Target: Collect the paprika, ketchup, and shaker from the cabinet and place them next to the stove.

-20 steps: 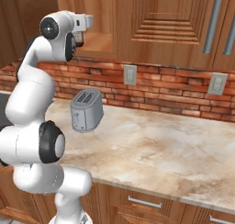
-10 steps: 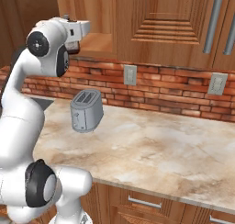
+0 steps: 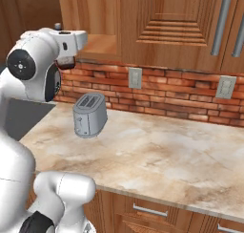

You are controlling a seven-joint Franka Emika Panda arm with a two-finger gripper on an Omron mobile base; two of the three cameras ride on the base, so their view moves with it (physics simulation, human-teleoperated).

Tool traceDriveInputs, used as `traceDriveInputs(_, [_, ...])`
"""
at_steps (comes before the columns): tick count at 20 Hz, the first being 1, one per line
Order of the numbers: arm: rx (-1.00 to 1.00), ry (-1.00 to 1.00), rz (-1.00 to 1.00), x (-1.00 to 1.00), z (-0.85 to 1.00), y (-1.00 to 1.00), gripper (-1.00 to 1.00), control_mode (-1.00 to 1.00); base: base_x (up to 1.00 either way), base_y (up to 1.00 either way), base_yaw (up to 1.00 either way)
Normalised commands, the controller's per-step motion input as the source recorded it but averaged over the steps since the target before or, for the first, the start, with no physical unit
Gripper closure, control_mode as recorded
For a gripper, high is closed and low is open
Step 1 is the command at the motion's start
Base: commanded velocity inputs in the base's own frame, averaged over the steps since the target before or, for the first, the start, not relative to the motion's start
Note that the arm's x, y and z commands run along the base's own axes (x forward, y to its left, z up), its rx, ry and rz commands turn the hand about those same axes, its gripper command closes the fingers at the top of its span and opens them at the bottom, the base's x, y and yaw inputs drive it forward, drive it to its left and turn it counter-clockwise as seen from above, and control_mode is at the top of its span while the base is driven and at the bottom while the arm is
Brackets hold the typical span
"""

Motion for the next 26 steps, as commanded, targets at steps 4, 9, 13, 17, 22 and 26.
traceDriveInputs(4, [-0.03, 0.00, 0.06, -1.00, -0.26, -0.08, 1.00, -1.00, 0.00, 0.00, 0.00])
traceDriveInputs(9, [-0.01, 0.00, 0.06, -1.00, -0.34, -0.13, 1.00, -1.00, 0.00, 0.00, 0.00])
traceDriveInputs(13, [-0.02, 0.00, 0.09, -1.00, -0.43, -0.10, 1.00, -1.00, 0.00, 0.00, 0.00])
traceDriveInputs(17, [-0.02, 0.00, 0.15, -0.99, -0.54, -0.09, 1.00, -1.00, 0.00, 0.00, 0.00])
traceDriveInputs(22, [-0.03, 0.00, 0.19, -0.79, -0.45, -0.05, 1.00, 1.00, -0.20, 0.00, 0.06])
traceDriveInputs(26, [0.00, 0.00, 0.00, 0.00, 0.00, 0.00, 1.00, 1.00, -0.93, 0.00, 0.35])
